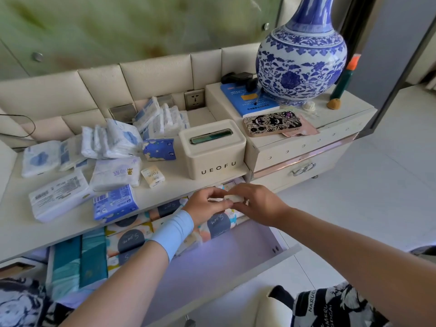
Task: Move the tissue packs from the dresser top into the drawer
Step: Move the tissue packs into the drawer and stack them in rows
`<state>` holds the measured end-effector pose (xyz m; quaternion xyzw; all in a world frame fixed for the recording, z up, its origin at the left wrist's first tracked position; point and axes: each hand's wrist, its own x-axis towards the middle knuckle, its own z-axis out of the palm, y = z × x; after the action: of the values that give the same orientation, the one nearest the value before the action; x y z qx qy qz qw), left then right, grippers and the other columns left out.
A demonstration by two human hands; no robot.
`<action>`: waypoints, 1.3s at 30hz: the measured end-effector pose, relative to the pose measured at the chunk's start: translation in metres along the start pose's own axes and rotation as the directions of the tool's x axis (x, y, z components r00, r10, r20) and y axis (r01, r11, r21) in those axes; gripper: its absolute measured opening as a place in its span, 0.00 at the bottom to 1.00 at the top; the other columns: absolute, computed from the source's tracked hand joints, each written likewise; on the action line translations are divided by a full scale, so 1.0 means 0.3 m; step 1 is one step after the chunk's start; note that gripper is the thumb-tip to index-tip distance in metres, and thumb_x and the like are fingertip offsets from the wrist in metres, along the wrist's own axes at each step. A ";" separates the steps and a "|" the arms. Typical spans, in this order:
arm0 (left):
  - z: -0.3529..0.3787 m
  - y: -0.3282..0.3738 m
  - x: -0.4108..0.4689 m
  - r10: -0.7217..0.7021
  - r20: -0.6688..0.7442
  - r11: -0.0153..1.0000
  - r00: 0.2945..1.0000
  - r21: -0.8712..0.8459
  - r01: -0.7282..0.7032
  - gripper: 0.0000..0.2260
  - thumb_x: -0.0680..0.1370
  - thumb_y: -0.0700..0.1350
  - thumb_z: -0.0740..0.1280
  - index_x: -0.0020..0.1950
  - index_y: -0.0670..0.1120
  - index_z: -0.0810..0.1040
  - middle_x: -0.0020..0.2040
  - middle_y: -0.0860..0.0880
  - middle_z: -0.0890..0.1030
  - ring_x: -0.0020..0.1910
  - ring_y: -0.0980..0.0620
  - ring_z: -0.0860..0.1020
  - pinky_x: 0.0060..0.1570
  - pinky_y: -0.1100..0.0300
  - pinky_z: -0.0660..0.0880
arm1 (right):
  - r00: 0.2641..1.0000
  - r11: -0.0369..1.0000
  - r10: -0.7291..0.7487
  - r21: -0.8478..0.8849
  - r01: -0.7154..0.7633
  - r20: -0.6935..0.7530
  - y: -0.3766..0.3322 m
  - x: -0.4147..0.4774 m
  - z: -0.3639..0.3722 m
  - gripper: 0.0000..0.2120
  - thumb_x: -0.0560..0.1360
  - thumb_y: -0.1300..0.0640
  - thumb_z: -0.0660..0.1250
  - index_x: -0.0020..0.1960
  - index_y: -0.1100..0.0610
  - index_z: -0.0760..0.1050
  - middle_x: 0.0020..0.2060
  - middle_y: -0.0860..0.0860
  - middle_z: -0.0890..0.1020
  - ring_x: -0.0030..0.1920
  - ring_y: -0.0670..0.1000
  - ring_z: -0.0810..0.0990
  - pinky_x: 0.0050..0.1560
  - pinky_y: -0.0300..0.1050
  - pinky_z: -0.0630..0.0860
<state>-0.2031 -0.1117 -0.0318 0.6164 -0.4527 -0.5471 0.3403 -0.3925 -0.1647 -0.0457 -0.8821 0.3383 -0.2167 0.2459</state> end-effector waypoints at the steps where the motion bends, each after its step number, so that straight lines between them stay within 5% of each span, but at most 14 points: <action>1: 0.012 -0.012 0.007 -0.012 0.014 0.996 1.000 -0.086 0.014 0.11 0.74 0.39 0.74 0.55 0.47 0.79 0.56 0.45 0.82 0.51 0.50 0.82 0.53 0.57 0.80 | 0.995 0.995 0.098 0.023 -0.098 -0.017 0.004 -0.007 -0.011 0.11 0.74 0.48 0.71 0.52 0.52 0.80 0.40 0.48 0.82 0.38 0.50 0.78 0.39 0.47 0.76; 4: 0.027 -0.047 0.036 0.000 -0.040 0.996 0.999 -0.092 -0.003 0.08 0.75 0.41 0.72 0.52 0.49 0.78 0.55 0.47 0.82 0.52 0.49 0.82 0.59 0.49 0.78 | 0.917 0.914 0.398 0.098 -0.394 -0.021 0.023 -0.015 -0.040 0.05 0.70 0.49 0.71 0.42 0.47 0.76 0.34 0.46 0.79 0.36 0.50 0.75 0.35 0.41 0.71; 6: 0.004 -0.058 0.046 0.147 -0.110 0.931 0.983 0.351 -0.100 0.07 0.75 0.44 0.70 0.52 0.53 0.79 0.56 0.54 0.80 0.54 0.54 0.79 0.60 0.56 0.74 | 0.901 0.901 0.425 -0.137 -0.411 0.090 0.040 -0.022 -0.047 0.07 0.69 0.48 0.68 0.45 0.48 0.76 0.39 0.49 0.81 0.40 0.53 0.77 0.39 0.41 0.73; 8: -0.015 -0.068 0.049 0.334 -0.004 0.643 0.943 0.732 -0.225 0.14 0.77 0.38 0.65 0.60 0.51 0.79 0.63 0.53 0.75 0.62 0.53 0.73 0.61 0.63 0.67 | 0.880 0.854 0.381 -0.473 -0.217 0.284 0.049 -0.029 -0.032 0.14 0.71 0.47 0.65 0.53 0.51 0.77 0.48 0.51 0.82 0.47 0.55 0.80 0.45 0.42 0.77; 10: -0.029 -0.084 0.055 0.320 0.166 0.405 0.933 0.866 -0.293 0.25 0.76 0.33 0.62 0.70 0.52 0.73 0.73 0.51 0.67 0.71 0.50 0.65 0.67 0.60 0.63 | 0.837 0.787 0.332 -0.617 0.009 0.436 0.060 -0.033 0.006 0.16 0.75 0.48 0.63 0.59 0.53 0.77 0.54 0.52 0.79 0.51 0.55 0.80 0.48 0.45 0.78; 13: -0.040 -0.112 0.065 0.142 0.242 0.269 0.960 0.924 -0.272 0.34 0.76 0.32 0.62 0.78 0.55 0.60 0.80 0.50 0.54 0.76 0.48 0.56 0.71 0.55 0.61 | 0.789 0.702 0.292 -0.681 0.207 0.541 0.078 -0.022 0.080 0.16 0.79 0.52 0.61 0.63 0.57 0.76 0.56 0.55 0.77 0.52 0.57 0.80 0.47 0.48 0.77; 26: -0.069 -0.148 0.095 0.192 0.189 0.263 0.963 0.935 -0.236 0.29 0.76 0.36 0.65 0.73 0.58 0.65 0.71 0.55 0.66 0.67 0.49 0.63 0.56 0.57 0.69 | 0.820 0.744 0.337 -0.664 0.070 0.463 0.126 0.036 0.160 0.23 0.79 0.58 0.66 0.71 0.55 0.64 0.59 0.56 0.79 0.55 0.58 0.81 0.50 0.51 0.79; 31: -0.070 -0.160 0.096 0.250 0.169 0.268 0.953 0.934 -0.236 0.25 0.77 0.51 0.69 0.73 0.55 0.66 0.65 0.52 0.71 0.64 0.49 0.66 0.60 0.57 0.69 | 0.861 0.765 0.345 -0.643 -0.028 0.374 0.137 0.036 0.148 0.16 0.79 0.57 0.66 0.65 0.54 0.69 0.59 0.54 0.78 0.54 0.54 0.80 0.50 0.48 0.80; 35: -0.060 -0.129 0.080 0.288 0.077 0.505 0.955 0.834 -0.220 0.25 0.73 0.54 0.72 0.69 0.54 0.71 0.60 0.52 0.71 0.59 0.49 0.74 0.55 0.55 0.73 | 0.882 0.908 0.391 -0.266 -0.324 0.263 0.118 0.048 0.103 0.18 0.74 0.60 0.64 0.63 0.52 0.69 0.59 0.52 0.78 0.51 0.53 0.78 0.48 0.46 0.78; 39: -0.025 -0.063 0.057 0.222 -0.087 0.749 0.971 0.653 -0.112 0.25 0.69 0.57 0.75 0.62 0.50 0.73 0.57 0.52 0.75 0.54 0.51 0.77 0.54 0.55 0.75 | 0.976 0.995 0.101 0.003 -0.103 0.193 0.044 0.055 0.034 0.34 0.66 0.58 0.70 0.71 0.52 0.66 0.61 0.49 0.74 0.45 0.46 0.74 0.48 0.37 0.72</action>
<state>-0.1923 -0.1216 -0.0541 0.6940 -0.6374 -0.2750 0.1910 -0.3822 -0.1820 -0.0578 -0.8788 0.3565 -0.1197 0.2939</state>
